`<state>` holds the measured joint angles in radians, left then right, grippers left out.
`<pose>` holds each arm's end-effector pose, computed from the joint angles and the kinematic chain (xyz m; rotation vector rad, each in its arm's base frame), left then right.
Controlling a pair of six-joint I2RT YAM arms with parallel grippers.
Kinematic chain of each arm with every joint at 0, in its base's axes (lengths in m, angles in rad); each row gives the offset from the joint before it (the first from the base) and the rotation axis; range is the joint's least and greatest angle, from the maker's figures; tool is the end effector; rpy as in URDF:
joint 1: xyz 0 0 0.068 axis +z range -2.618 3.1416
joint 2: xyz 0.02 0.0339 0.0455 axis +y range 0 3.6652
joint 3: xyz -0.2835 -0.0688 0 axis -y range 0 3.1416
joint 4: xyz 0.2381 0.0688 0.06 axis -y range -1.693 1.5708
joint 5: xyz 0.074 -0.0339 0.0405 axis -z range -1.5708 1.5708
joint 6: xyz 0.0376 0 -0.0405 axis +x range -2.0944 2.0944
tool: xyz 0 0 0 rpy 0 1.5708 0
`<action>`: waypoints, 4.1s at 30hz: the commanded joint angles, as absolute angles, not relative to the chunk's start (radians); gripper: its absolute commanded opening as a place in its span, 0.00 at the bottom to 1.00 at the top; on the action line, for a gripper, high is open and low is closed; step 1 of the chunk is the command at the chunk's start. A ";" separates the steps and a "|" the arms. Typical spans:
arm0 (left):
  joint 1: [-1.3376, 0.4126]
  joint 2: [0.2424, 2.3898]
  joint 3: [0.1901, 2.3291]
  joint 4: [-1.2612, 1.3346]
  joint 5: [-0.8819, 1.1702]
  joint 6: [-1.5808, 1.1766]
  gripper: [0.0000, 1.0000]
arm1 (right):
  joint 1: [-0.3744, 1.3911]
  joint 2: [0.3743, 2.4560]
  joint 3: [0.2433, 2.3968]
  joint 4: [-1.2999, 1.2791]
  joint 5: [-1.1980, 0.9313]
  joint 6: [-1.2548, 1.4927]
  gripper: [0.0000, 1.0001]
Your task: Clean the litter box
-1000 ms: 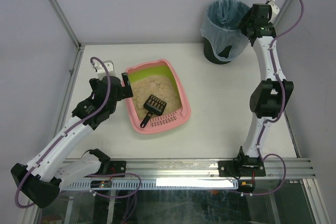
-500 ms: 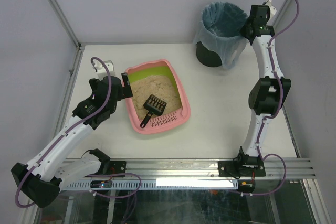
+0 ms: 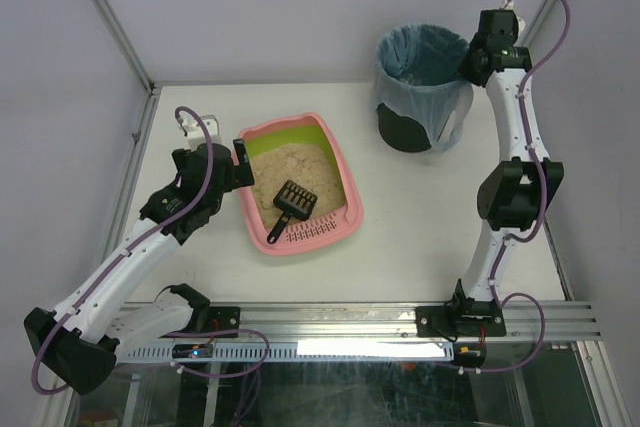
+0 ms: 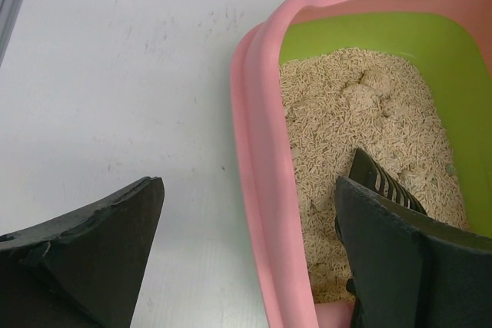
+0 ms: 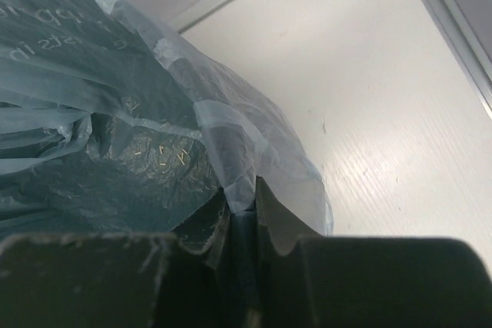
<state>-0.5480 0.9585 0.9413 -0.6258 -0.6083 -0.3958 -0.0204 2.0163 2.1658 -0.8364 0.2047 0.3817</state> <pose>0.1649 -0.0755 0.3385 -0.1661 2.0804 0.1075 0.4541 -0.0169 0.3939 0.5536 2.1715 -0.0359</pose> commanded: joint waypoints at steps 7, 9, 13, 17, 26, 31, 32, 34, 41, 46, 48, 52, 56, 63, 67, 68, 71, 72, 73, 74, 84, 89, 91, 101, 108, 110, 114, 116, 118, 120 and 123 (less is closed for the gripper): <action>-0.536 0.960 0.949 -0.568 -0.574 -0.385 0.98 | 0.100 1.767 1.911 -0.688 0.097 0.319 0.00; -0.536 0.960 0.949 -0.569 -0.574 -0.386 0.98 | 0.104 1.757 1.878 -0.658 0.087 0.315 0.04; -0.535 0.966 0.949 -0.569 -0.560 -0.397 0.98 | 0.103 1.737 1.847 -0.625 0.099 0.307 0.32; -0.535 0.969 0.946 -0.569 -0.531 -0.442 0.99 | 0.104 1.685 1.861 -0.620 0.140 0.283 0.55; -0.535 1.026 0.922 -0.591 -0.504 -0.558 0.98 | 0.101 1.449 1.781 -0.556 0.192 0.268 0.71; -0.537 1.079 0.911 -0.587 -0.435 -0.567 0.86 | 0.104 1.277 1.590 -0.479 0.129 0.312 0.64; -0.537 1.095 0.911 -0.586 -0.431 -0.569 0.84 | 0.104 1.251 1.562 -0.476 0.113 0.319 0.61; -0.537 1.130 0.911 -0.587 -0.444 -0.575 0.78 | 0.108 1.202 1.515 -0.478 0.099 0.327 0.56; -0.540 1.222 0.895 -0.572 -0.462 -0.599 0.57 | 0.138 1.062 1.403 -0.494 0.075 0.342 0.37; -0.558 1.241 0.878 -0.530 -0.424 -0.598 0.47 | 0.167 1.013 1.365 -0.525 0.072 0.331 0.32; -0.575 1.239 0.873 -0.528 -0.425 -0.602 0.44 | 0.176 0.993 1.348 -0.531 0.062 0.332 0.31; -0.606 1.221 0.863 -0.521 -0.419 -0.614 0.40 | 0.203 0.955 1.306 -0.532 0.039 0.319 0.30; -0.649 1.230 0.868 -0.500 -0.416 -0.623 0.38 | 0.247 0.939 1.293 -0.555 0.056 0.297 0.29; -0.725 1.259 0.885 -0.501 -0.436 -0.656 0.41 | 0.389 0.926 1.257 -0.551 0.085 0.286 0.30; -0.725 1.209 0.889 -0.549 -0.496 -0.696 0.66 | 0.530 0.951 1.232 -0.551 0.106 0.266 0.35; -0.724 1.192 0.894 -0.561 -0.506 -0.700 0.72 | 0.587 0.963 1.225 -0.550 0.127 0.262 0.37; -0.725 1.133 0.912 -0.587 -0.544 -0.704 0.84 | 0.793 1.004 1.197 -0.518 0.239 0.243 0.46; -0.725 1.111 0.917 -0.594 -0.563 -0.705 0.85 | 0.860 1.024 1.189 -0.501 0.272 0.236 0.48; -0.724 1.088 0.922 -0.602 -0.589 -0.708 0.86 | 0.928 1.046 1.182 -0.484 0.297 0.228 0.50; -0.725 1.063 0.925 -0.610 -0.619 -0.711 0.89 | 0.982 1.073 1.174 -0.465 0.315 0.218 0.52; -0.723 0.782 0.920 -0.676 -0.820 -0.727 0.99 | 1.276 1.311 1.045 -0.113 0.198 0.097 0.67; -0.724 0.677 0.910 -0.701 -0.844 -0.729 0.99 | 1.313 1.458 1.124 -0.166 0.210 0.000 0.67; -0.723 0.660 0.902 -0.710 -0.845 -0.739 0.99 | 1.320 1.494 1.137 -0.176 0.214 -0.035 0.66; -0.723 0.689 0.901 -0.732 -0.834 -0.767 0.99 | 1.343 1.590 1.218 -0.276 0.298 -0.130 0.47; -0.724 0.698 0.901 -0.732 -0.829 -0.769 0.99 | 1.359 1.609 1.239 -0.340 0.354 -0.147 0.58; -0.723 0.701 0.901 -0.731 -0.828 -0.769 0.99 | 1.362 1.606 1.240 -0.352 0.336 -0.147 0.60; -0.723 0.698 0.899 -0.732 -0.831 -0.771 0.99 | 1.368 1.611 1.241 -0.371 0.355 -0.147 0.55; -0.723 0.695 0.898 -0.732 -0.832 -0.772 0.99 | 1.369 1.614 1.240 -0.374 0.381 -0.146 0.49; -0.723 0.692 0.898 -0.732 -0.832 -0.772 0.99 | 1.372 1.613 1.240 -0.376 0.403 -0.147 0.44; -0.723 0.688 0.899 -0.732 -0.831 -0.770 0.99 | 1.375 1.609 1.240 -0.374 0.417 -0.146 0.39; -0.723 0.684 0.897 -0.732 -0.835 -0.766 0.99 | 1.377 1.594 1.239 -0.366 0.436 -0.146 0.31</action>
